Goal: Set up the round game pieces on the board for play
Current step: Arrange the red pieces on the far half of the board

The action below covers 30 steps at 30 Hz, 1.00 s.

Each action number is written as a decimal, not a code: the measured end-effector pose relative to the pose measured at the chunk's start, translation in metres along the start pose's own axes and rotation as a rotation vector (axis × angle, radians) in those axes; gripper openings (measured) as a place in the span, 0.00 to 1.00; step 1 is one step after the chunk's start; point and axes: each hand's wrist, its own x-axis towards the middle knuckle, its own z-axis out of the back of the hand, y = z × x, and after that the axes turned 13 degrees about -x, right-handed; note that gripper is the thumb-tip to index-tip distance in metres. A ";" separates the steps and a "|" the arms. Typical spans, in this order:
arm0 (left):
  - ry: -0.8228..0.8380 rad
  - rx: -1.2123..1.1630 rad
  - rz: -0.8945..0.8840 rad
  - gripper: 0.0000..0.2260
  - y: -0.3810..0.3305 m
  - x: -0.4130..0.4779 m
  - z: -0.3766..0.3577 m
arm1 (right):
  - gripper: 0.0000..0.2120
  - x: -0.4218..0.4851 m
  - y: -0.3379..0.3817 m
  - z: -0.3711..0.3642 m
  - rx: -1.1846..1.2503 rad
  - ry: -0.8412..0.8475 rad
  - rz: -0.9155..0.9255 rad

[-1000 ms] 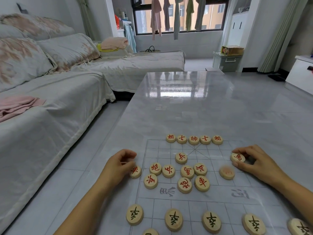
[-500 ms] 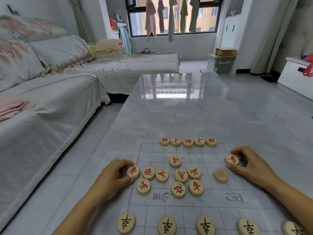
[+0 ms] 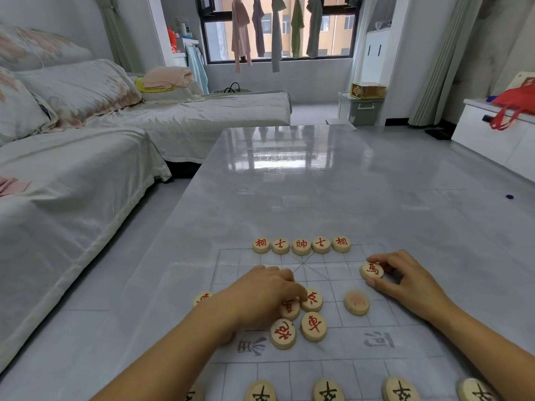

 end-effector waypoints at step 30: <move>-0.505 -0.536 0.656 0.16 0.111 -0.005 0.002 | 0.19 0.044 0.006 -0.010 -0.189 -0.039 -0.192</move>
